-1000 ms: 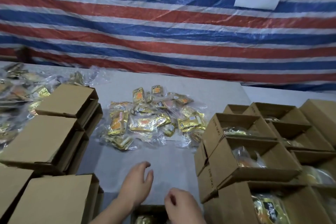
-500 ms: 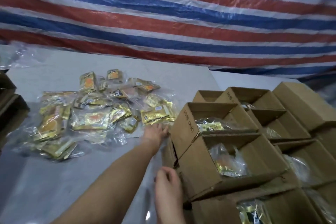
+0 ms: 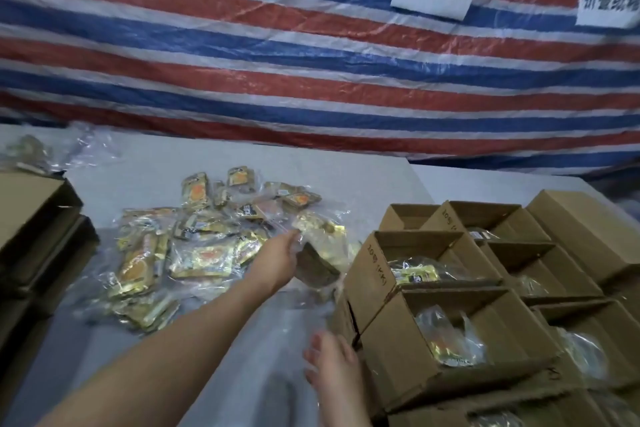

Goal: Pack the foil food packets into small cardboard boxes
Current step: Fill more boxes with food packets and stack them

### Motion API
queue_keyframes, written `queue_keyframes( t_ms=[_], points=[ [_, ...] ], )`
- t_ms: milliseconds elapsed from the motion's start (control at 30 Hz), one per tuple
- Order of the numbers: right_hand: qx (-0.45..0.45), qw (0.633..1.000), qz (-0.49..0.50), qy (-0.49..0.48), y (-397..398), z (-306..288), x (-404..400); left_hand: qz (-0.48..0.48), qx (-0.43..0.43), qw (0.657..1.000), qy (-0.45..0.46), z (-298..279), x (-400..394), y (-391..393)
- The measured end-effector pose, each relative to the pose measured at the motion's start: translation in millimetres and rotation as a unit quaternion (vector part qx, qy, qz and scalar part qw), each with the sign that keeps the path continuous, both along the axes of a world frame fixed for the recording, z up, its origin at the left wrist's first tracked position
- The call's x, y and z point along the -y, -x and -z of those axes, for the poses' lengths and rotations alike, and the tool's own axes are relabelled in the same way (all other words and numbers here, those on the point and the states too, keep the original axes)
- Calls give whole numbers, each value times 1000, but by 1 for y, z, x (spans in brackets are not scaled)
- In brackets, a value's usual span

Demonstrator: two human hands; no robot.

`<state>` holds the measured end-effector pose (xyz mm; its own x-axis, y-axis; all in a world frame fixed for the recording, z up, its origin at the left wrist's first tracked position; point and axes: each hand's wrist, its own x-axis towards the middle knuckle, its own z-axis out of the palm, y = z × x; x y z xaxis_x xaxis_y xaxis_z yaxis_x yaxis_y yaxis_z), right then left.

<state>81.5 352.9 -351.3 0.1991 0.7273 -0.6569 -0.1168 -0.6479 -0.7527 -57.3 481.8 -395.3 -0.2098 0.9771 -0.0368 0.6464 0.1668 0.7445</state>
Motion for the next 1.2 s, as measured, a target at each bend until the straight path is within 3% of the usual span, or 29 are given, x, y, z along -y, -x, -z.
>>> queue_keyframes(
  t_ms=[133, 333, 533, 700, 867, 1033, 1133, 1200],
  points=[
    [-164, 984, -10, 66, 26, -7, -5, -89, 161, 981, -65, -46, 53, 27],
    [-376, 915, 12, 145, 48, -21, 7, -116, 274, 951, -88, -101, 131, 30],
    [-496, 867, -10, 57, 44, -52, 9, -108, 294, 947, -65, -145, 199, 14],
    [-461, 881, -59, -85, 31, -80, 16, -150, 229, 961, -44, -150, 225, -13],
    [-401, 901, -83, -143, 27, -95, 43, -226, 250, 939, -64, -146, 222, -26],
    [-236, 937, -143, -213, 3, -99, 53, -200, 217, 955, -16, -144, 226, -17],
    [-139, 930, -156, -301, -21, -101, 57, -147, 274, 950, 10, -118, 254, -2],
    [-34, 912, -201, -357, -36, -99, 65, -139, 256, 956, 43, -88, 278, 6]
  ],
)
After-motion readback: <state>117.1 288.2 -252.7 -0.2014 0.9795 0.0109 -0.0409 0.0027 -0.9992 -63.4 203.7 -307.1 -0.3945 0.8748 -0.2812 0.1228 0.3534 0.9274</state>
